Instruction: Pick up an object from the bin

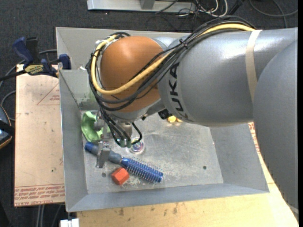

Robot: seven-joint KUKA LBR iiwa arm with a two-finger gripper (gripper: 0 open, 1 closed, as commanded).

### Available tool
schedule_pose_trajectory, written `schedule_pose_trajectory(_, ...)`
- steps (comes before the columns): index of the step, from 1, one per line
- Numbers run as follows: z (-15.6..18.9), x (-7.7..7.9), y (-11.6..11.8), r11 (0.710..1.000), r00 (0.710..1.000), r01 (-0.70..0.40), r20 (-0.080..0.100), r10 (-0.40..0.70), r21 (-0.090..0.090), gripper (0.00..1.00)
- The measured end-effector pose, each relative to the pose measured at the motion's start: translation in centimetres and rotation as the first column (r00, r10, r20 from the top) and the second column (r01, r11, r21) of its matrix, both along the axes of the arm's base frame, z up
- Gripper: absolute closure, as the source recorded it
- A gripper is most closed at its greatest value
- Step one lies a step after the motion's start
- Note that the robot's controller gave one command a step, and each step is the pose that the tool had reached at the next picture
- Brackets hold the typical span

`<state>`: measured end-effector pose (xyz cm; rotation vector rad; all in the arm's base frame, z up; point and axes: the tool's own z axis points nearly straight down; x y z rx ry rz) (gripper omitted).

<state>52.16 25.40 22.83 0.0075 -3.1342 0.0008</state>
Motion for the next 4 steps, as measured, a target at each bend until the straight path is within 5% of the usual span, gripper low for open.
schedule_pose_trajectory(1, -10.7, 3.0, -5.4, 0.989, 0.989, -0.145, 0.001, 0.145, -0.002, 0.00)
schedule_pose_trajectory(2, -15.2, 0.7, -8.0, 0.964, 0.964, -0.265, 0.027, 0.265, 0.005, 0.00)
schedule_pose_trajectory(3, -15.2, 0.6, -8.0, 0.964, 0.964, -0.265, 0.022, 0.265, 0.004, 1.00)
schedule_pose_trajectory(4, -1.0, 1.6, -7.9, 0.874, 0.874, -0.486, 0.017, 0.486, 0.000, 1.00)
